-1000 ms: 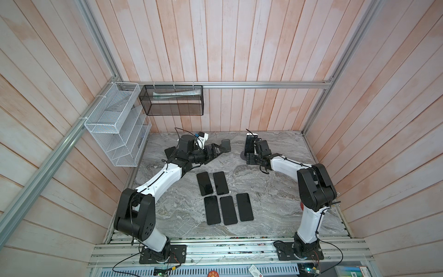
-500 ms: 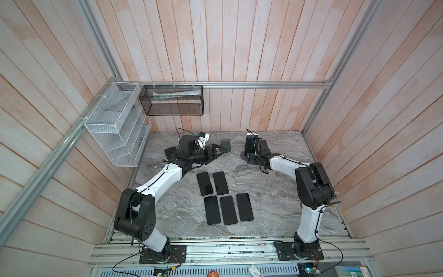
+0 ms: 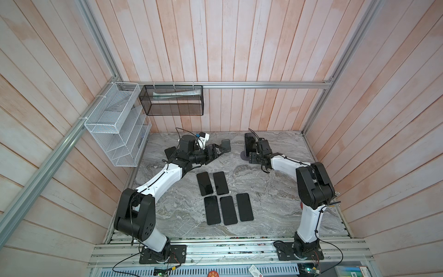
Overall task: Remove the phone from the phone stand
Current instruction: Rotate the phone stand at the top-center of the table.
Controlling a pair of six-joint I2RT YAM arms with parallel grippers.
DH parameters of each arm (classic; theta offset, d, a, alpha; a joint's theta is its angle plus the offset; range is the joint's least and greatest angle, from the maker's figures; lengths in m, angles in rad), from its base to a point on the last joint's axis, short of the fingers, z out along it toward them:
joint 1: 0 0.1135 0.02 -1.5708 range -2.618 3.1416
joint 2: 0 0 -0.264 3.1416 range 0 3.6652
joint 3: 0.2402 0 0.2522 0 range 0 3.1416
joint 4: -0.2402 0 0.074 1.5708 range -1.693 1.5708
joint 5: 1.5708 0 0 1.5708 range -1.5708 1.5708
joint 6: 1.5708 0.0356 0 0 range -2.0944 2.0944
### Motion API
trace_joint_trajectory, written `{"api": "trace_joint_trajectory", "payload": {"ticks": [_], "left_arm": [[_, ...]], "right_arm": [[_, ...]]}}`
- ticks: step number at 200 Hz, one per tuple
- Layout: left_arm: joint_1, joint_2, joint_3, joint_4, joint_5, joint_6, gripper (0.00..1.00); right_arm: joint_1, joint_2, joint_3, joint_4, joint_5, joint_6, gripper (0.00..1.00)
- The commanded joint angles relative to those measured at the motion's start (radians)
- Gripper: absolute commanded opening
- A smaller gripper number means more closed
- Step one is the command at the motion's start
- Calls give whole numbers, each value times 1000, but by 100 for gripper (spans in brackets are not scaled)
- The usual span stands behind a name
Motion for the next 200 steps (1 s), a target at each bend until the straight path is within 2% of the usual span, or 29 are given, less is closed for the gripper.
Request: {"api": "trace_joint_trajectory", "payload": {"ticks": [1, 40, 76, 96, 106, 122, 157, 200], "left_arm": [[-1, 5, 13, 14, 0, 11, 95], [-1, 7, 14, 13, 1, 11, 95], [-2, 2, 14, 16, 10, 5, 95], [-3, -7, 13, 25, 17, -2, 95], [-3, -11, 13, 27, 18, -2, 95], [-3, -14, 14, 28, 24, -4, 95], [-12, -3, 16, 43, 51, 11, 99], [-67, 13, 45, -5, 48, 78, 100]], "right_arm": [[-4, -11, -19, -2, 8, -2, 84], [6, -76, -86, 37, -16, -27, 83], [17, -234, -152, 24, -92, -38, 83], [17, -335, -167, 70, -106, -44, 85], [14, -355, -147, 74, -120, -58, 91], [5, -330, -76, 56, -164, -109, 95], [-6, -206, 93, 32, -243, -172, 98], [-37, -54, 295, -35, -232, -185, 98]]}}
